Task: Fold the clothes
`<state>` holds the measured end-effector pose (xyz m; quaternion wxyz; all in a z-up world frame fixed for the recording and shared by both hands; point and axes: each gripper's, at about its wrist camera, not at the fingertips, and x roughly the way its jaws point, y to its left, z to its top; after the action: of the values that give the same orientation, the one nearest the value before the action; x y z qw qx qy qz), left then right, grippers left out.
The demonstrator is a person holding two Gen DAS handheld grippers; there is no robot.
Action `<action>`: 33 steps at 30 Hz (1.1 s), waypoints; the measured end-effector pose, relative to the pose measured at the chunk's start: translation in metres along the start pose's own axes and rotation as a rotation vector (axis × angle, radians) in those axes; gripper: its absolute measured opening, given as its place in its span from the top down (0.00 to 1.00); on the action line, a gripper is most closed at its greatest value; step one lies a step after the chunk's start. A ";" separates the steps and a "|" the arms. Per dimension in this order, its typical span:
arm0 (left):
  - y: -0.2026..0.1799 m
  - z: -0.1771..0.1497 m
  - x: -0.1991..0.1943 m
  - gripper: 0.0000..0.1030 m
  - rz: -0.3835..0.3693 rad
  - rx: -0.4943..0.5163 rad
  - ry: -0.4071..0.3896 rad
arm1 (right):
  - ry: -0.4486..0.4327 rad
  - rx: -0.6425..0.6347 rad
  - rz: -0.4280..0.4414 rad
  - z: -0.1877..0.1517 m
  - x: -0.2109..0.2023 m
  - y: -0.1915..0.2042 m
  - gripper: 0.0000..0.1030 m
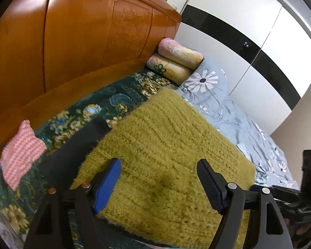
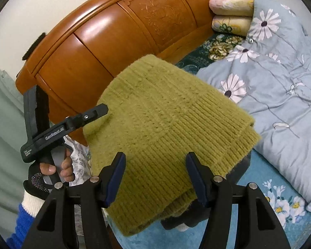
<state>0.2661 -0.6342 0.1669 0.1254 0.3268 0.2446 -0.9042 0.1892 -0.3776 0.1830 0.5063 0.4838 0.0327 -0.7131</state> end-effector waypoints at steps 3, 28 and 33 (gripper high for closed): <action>-0.009 0.002 -0.015 0.23 0.023 0.023 -0.040 | -0.019 -0.002 0.013 -0.006 -0.015 0.003 0.40; -0.030 -0.156 -0.036 0.00 0.123 -0.058 0.005 | 0.035 -0.086 -0.180 -0.116 -0.016 0.008 0.13; -0.028 -0.178 -0.034 0.00 0.149 -0.099 0.028 | 0.049 -0.136 -0.207 -0.126 -0.008 0.018 0.13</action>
<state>0.3747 -0.5147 0.0804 0.2048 0.3499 0.2659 -0.8746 0.2860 -0.3129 0.1300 0.4609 0.4596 0.1432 -0.7455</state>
